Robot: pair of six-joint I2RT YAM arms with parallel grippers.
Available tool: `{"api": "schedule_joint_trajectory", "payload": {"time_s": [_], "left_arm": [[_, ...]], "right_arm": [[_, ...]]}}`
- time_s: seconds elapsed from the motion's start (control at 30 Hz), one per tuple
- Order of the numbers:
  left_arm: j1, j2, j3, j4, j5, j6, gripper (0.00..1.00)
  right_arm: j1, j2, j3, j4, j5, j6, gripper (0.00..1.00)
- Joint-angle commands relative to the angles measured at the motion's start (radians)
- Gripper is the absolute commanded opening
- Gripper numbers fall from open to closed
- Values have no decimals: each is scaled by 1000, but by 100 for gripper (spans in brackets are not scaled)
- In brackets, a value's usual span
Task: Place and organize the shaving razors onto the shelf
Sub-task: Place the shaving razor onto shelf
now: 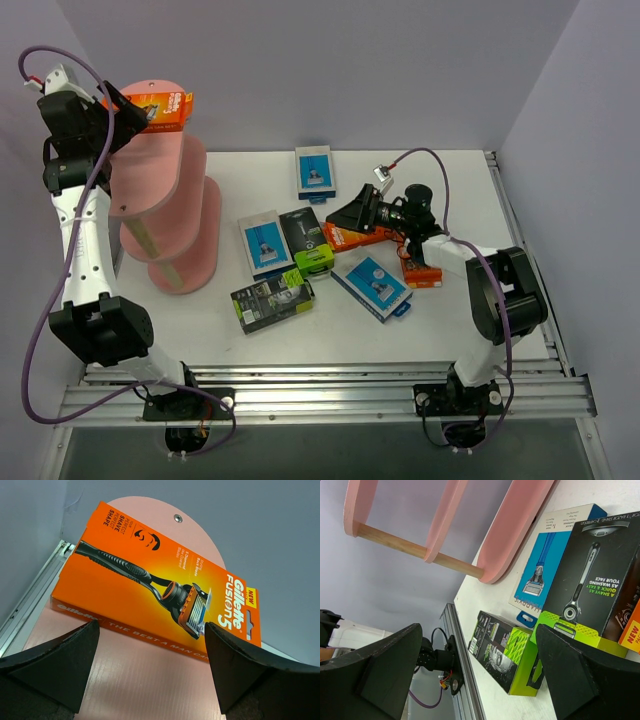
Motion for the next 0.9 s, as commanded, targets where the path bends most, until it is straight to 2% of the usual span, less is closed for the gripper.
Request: {"api": "schedule_joint_trajectory", "payload": {"time_s": [0.0, 0.4, 0.87], "left_arm": [[-2, -2, 20, 31, 26, -3, 95], [-15, -57, -43, -4, 30, 6, 95], [-100, -83, -34, -38, -6, 8, 95]], "right_arm": [[-8, -6, 19, 31, -21, -21, 92], [-9, -10, 18, 34, -22, -21, 92], [-8, -21, 11, 40, -22, -16, 92]]}}
